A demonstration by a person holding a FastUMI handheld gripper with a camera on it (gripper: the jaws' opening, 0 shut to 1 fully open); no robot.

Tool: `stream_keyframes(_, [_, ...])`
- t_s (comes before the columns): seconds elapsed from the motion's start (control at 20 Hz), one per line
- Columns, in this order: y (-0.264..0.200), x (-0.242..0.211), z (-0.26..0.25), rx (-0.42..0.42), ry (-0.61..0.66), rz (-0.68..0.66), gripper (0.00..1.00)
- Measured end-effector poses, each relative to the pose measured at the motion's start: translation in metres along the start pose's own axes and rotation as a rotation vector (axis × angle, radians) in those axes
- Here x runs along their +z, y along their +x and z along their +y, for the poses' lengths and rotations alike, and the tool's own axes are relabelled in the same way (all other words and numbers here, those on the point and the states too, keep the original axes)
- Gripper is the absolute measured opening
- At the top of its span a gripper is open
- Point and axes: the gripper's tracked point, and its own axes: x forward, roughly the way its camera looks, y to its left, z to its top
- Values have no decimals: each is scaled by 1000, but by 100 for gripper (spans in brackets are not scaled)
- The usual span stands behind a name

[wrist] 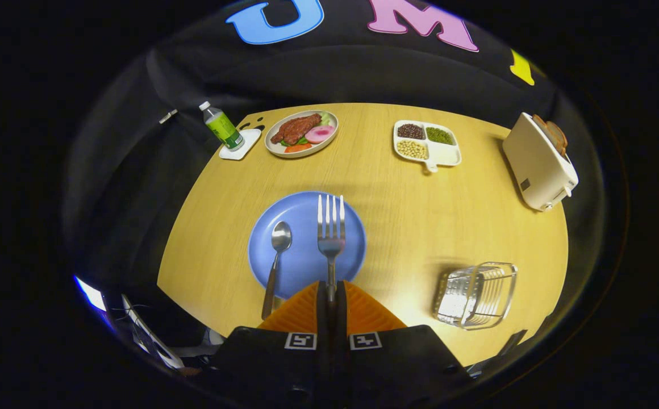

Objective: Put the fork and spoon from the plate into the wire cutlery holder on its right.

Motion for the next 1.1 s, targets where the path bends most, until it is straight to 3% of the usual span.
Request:
stream_keyframes(0.25, [-59,-16,-72,-41,-67,137,6])
stream_keyframes(0.55, [-83,-57,-134,-95,-109,405,7])
stream_keyframes(0.85, [-56,-87,-168,-136,-156,700,6])
stream_keyframes(1.1, [-28,-83,-180,-170,-155,832,7])
